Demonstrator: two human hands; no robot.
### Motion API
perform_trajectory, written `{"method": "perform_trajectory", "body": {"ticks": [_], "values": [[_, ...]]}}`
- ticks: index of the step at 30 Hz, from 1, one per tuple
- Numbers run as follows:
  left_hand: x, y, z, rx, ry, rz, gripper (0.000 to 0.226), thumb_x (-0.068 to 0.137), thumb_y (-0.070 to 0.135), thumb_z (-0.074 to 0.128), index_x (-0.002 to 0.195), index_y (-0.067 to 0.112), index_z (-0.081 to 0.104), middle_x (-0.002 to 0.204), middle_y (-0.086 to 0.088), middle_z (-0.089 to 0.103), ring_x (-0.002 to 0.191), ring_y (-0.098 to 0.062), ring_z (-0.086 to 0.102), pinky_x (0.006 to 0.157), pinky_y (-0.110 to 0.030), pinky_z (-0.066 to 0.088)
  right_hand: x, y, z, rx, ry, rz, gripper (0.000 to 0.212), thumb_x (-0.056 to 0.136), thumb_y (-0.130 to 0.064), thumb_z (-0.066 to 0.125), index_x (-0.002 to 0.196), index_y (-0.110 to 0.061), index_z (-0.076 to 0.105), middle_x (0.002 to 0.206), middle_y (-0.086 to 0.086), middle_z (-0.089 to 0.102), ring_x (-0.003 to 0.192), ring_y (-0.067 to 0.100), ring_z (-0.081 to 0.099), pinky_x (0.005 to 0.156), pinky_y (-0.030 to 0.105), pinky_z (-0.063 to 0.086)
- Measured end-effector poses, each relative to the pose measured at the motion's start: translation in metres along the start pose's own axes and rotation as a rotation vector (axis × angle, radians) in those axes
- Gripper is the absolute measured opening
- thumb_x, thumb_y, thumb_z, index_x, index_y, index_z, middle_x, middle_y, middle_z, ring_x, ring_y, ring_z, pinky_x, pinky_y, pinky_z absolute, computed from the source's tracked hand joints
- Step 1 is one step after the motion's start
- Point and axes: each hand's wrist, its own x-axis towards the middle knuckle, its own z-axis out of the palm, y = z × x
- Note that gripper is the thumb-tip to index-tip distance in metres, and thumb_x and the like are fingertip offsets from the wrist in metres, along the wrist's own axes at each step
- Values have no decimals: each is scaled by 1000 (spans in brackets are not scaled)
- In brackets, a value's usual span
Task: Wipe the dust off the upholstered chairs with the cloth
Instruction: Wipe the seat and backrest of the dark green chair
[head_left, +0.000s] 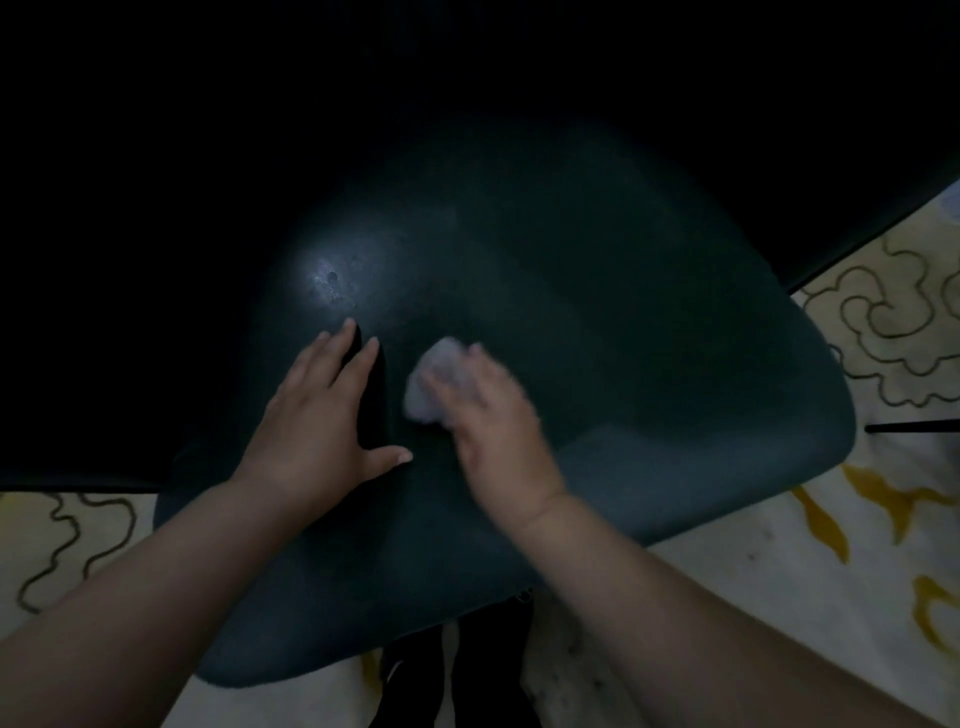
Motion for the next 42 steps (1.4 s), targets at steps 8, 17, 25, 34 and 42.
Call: {"method": "perform_trajectory", "body": {"ticks": [8, 17, 25, 34, 42], "values": [[-7, -4, -4, 73, -41, 37, 103, 73, 66, 64, 152, 28, 10, 160, 4, -5, 146, -19, -5, 119, -42, 10, 9, 38, -36, -145, 24, 179, 49, 79, 17, 57, 123, -5, 62, 129, 27, 54, 127, 48, 42, 107, 54, 36], [-51, 24, -111, 149, 38, -15, 71, 87, 53, 54, 147, 25, 27, 157, -3, 18, 144, -24, 12, 116, -41, 20, 31, -61, -120, 284, 81, 339, 43, 91, -3, 57, 130, -22, 57, 121, -9, 50, 109, -2, 46, 87, -7, 25], [-108, 28, -246, 127, 243, -30, 63, 89, 43, 56, 145, 27, 35, 154, 4, 24, 138, -20, 16, 111, -34, 23, 53, -179, -173, 532, 167, 442, 40, 91, -14, 59, 129, -29, 57, 118, -19, 52, 102, -17, 48, 85, -7, 30], [-132, -59, -323, -73, 495, -34, 51, 88, 20, 62, 137, 21, 49, 150, 1, 33, 136, -22, 24, 110, -27, 13, 84, -285, -129, 759, 222, 480, 40, 93, -16, 58, 129, -34, 55, 128, -18, 53, 111, -17, 47, 86, -4, 34], [-97, -171, -346, -216, 163, -47, 72, 93, 33, 56, 152, 27, 13, 159, 9, 9, 144, -9, 12, 108, -23, 11, 113, -385, -50, 844, 375, 584, 40, 96, -19, 53, 133, -34, 51, 135, -16, 50, 121, -9, 46, 99, 6, 36]]}}
